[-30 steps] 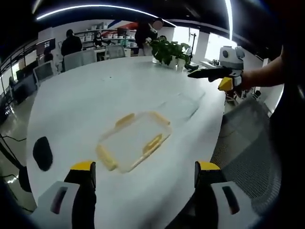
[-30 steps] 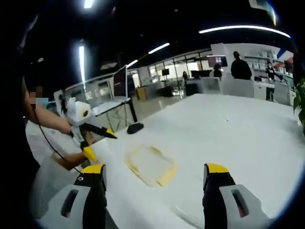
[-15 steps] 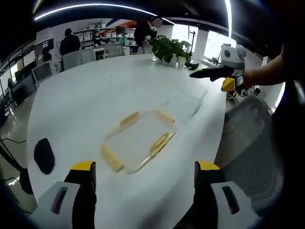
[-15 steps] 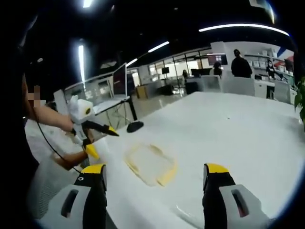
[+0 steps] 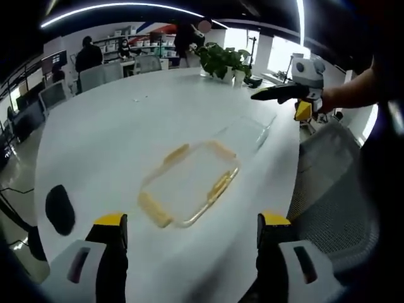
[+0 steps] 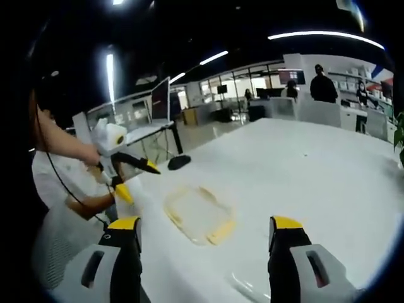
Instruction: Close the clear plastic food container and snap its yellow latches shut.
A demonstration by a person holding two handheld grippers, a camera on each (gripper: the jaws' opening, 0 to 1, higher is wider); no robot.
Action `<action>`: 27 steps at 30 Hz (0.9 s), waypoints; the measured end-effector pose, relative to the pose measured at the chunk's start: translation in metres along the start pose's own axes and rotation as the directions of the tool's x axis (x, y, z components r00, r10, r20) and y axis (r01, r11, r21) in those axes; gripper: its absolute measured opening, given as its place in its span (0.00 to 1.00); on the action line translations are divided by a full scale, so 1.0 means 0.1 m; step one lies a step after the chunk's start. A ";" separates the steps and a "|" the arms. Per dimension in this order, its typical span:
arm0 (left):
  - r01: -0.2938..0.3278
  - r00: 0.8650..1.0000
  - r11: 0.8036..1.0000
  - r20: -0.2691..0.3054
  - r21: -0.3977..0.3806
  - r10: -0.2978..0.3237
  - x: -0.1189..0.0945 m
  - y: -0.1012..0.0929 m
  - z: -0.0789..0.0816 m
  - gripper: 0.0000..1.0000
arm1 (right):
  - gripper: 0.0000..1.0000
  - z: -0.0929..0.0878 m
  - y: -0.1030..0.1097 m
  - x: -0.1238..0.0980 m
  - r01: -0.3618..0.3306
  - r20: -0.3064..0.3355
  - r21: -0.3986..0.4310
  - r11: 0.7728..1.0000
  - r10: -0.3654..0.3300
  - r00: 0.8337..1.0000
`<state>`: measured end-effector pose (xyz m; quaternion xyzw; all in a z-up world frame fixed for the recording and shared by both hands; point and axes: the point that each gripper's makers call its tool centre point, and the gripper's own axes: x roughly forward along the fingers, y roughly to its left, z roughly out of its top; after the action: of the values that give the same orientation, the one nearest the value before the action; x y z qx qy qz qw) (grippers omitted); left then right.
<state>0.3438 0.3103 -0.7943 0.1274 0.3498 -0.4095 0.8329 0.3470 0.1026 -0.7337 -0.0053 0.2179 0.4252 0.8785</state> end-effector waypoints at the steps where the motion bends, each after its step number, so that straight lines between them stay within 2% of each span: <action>1: 0.001 1.000 1.000 -0.002 0.003 -0.001 0.00 0.01 0.00 0.85 | 0.83 0.00 0.00 0.00 0.000 -0.002 -0.003 1.000 0.000 1.000; 27: 0.031 0.998 0.995 -0.051 0.097 -0.026 0.14 0.21 -0.02 0.84 | 0.81 -0.08 -0.07 0.19 -0.026 -0.063 -0.036 0.999 0.024 0.998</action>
<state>0.3645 0.3162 -0.8070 0.1733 0.3518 -0.4347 0.8107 0.3600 0.1108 -0.7492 -0.0320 0.2374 0.4398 0.8656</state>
